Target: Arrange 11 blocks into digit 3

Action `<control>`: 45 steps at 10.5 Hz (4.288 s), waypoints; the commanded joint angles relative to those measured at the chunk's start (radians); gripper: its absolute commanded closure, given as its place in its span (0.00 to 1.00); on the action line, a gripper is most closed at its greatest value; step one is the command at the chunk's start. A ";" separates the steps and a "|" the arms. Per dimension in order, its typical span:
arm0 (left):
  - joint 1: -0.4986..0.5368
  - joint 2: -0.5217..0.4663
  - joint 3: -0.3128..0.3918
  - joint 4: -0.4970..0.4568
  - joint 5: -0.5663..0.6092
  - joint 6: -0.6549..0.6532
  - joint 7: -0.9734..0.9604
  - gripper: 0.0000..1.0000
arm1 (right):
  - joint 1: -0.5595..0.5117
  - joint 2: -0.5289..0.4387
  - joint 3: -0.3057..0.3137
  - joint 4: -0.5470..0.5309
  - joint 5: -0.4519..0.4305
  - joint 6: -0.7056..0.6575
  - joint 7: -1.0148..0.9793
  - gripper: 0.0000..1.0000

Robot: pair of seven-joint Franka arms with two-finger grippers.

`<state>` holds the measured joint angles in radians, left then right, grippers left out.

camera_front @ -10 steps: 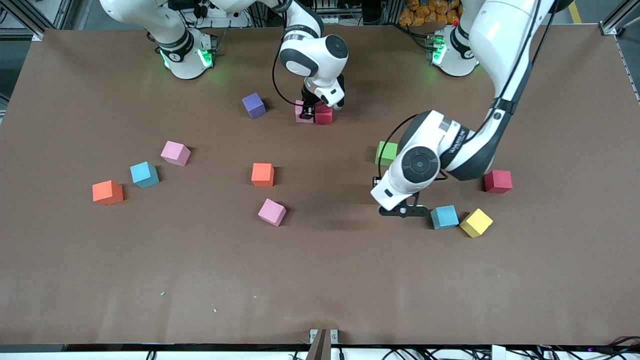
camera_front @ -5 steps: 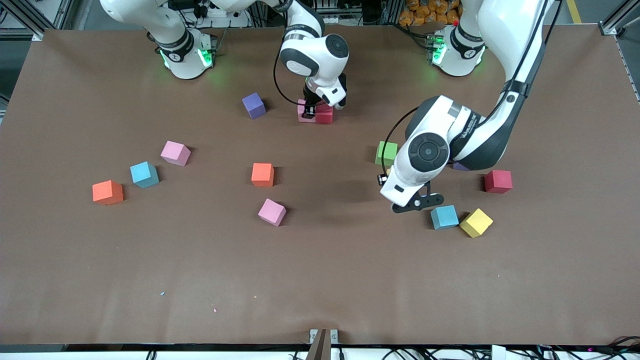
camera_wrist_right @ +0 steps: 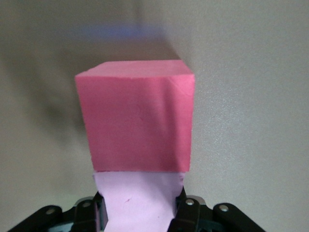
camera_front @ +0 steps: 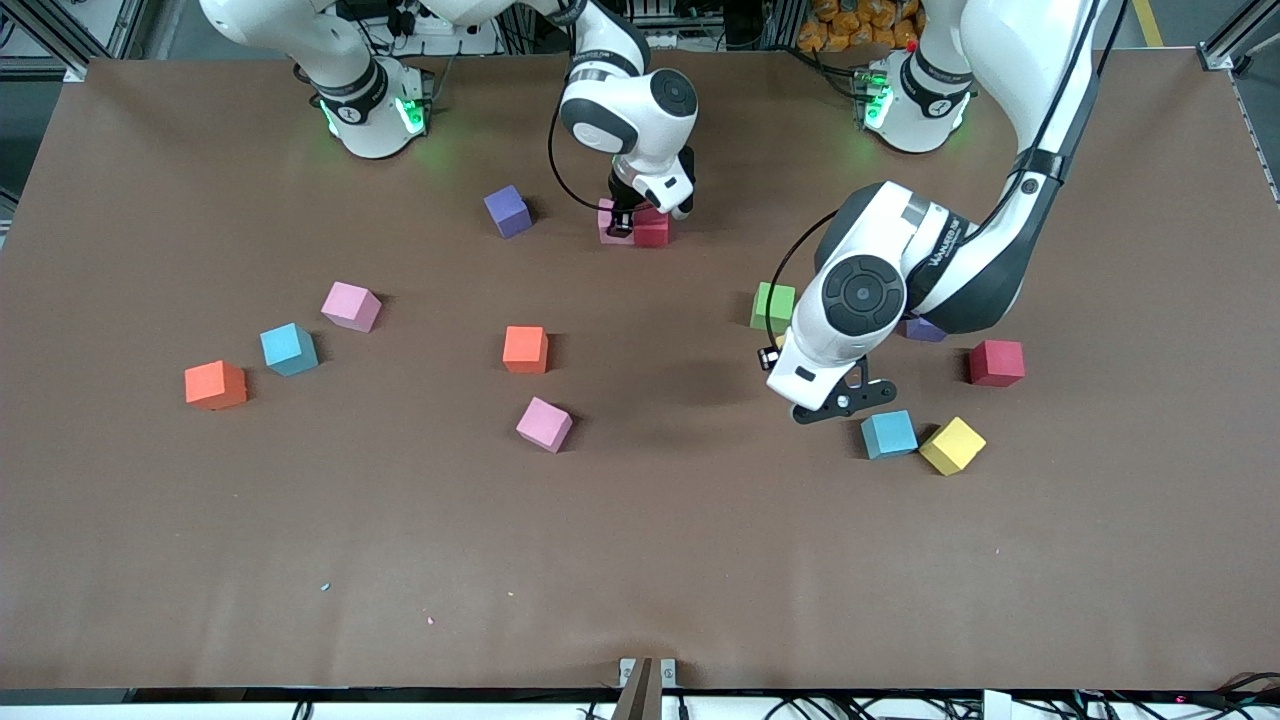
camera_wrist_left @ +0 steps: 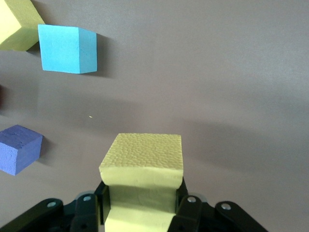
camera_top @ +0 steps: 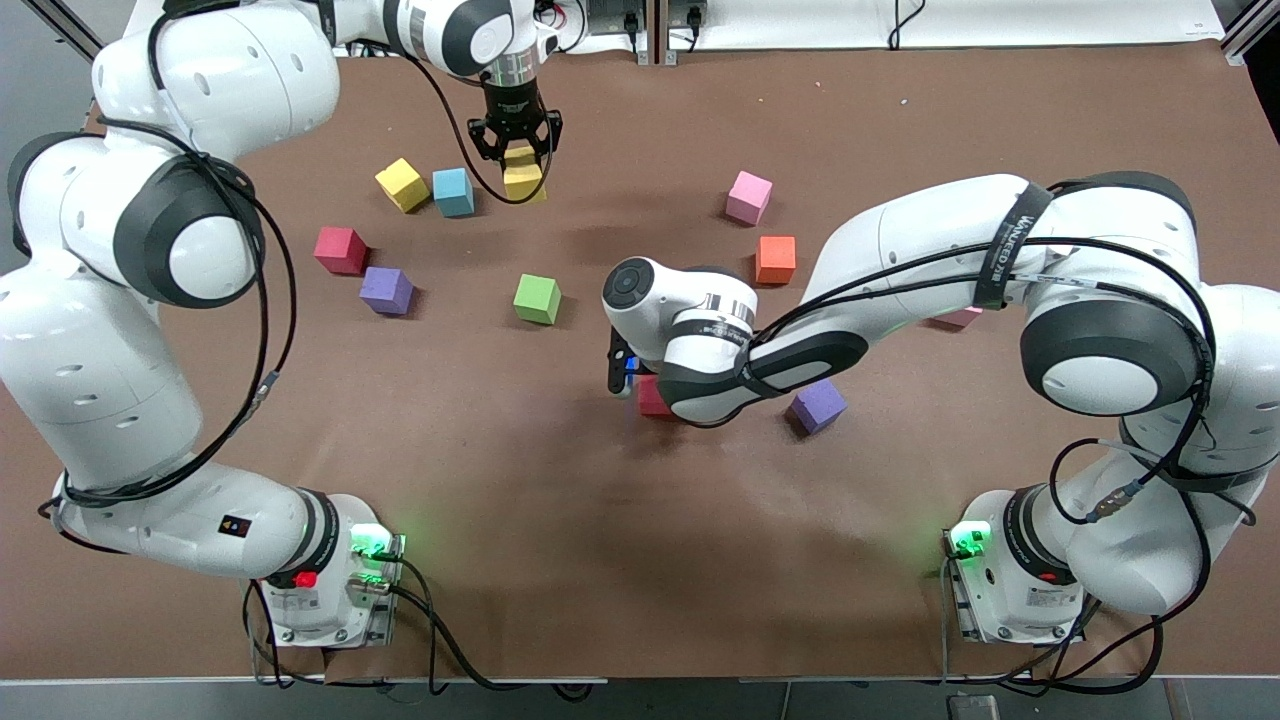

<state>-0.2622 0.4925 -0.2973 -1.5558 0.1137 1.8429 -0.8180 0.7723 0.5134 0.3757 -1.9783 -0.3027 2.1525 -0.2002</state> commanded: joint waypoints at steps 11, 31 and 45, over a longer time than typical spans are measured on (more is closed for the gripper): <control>-0.015 -0.114 -0.060 -0.044 -0.184 -0.099 -0.743 1.00 | 0.007 0.004 -0.006 0.021 0.010 0.012 0.002 0.00; -0.011 -0.270 -0.217 -0.613 -0.316 0.413 -1.299 1.00 | -0.264 -0.443 -0.234 -0.162 0.190 -0.154 -0.392 0.00; -0.041 -0.252 -0.235 -0.727 -0.307 0.647 -1.372 1.00 | -0.321 -0.432 -0.262 -0.186 0.273 -0.186 0.071 0.02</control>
<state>-0.2946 0.2623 -0.5292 -2.2570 -0.1754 2.4556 -2.1638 0.4522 0.0944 0.1084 -2.1326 -0.1140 1.9721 -0.1939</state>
